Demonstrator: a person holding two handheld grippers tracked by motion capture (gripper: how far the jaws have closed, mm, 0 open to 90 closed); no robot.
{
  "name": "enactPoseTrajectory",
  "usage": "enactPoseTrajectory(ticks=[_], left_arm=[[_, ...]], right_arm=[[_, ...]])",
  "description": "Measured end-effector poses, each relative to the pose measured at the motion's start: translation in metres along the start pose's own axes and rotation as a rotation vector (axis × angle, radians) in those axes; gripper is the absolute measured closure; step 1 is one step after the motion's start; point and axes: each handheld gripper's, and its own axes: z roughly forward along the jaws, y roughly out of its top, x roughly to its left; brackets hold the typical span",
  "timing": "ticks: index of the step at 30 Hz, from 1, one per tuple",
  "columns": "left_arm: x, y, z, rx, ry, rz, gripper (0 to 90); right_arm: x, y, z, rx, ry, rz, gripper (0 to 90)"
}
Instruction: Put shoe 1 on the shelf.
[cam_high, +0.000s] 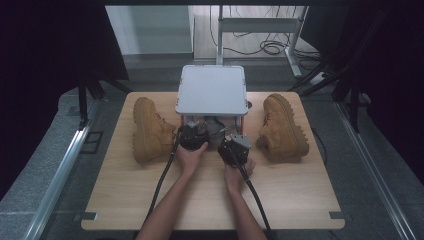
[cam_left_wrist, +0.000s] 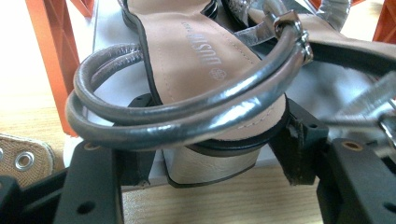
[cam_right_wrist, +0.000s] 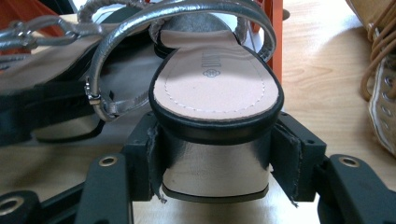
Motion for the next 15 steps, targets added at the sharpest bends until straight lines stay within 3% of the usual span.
enactPoseTrajectory(ticks=[15], left_arm=[[0.0, 0.0, 0.0, 0.0, 0.0, -0.001, 37.5]], right_arm=[[0.005, 0.014, 0.025, -0.008, -0.028, 0.009, 41.4]])
